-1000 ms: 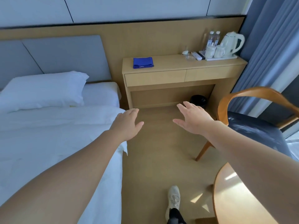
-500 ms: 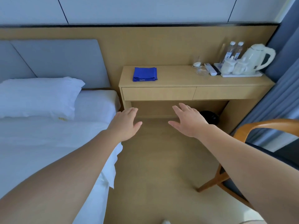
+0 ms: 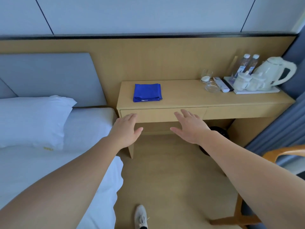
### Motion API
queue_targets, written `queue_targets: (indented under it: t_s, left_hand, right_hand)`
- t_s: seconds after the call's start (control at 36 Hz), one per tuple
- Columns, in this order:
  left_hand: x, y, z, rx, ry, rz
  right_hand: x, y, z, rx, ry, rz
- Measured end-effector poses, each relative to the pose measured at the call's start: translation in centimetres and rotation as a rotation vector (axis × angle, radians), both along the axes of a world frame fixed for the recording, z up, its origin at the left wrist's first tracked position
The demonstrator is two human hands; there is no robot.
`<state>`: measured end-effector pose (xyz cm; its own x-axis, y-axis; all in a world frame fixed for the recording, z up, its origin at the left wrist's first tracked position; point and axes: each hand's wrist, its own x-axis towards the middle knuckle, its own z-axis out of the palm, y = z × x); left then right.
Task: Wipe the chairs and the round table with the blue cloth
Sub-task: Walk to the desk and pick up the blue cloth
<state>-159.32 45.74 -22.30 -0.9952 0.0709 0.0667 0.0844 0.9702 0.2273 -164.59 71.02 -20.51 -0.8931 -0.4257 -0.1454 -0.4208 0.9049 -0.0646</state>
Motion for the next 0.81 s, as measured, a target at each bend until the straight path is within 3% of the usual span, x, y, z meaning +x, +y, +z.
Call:
queue_targets:
  t_s: [0.36,0.81]
  left_hand:
    - [-11.6,-7.3,-1.5,-0.005,-0.048,-0.055]
    - [-23.9,-8.2,-4.5,-0.022,-0.091,-0.029]
  right_hand:
    - [-9.7,-7.5,-1.1,0.021,-0.046,-0.058]
    - [-22.8,-9.6,-4.3,0.069,-0.067,0.004]
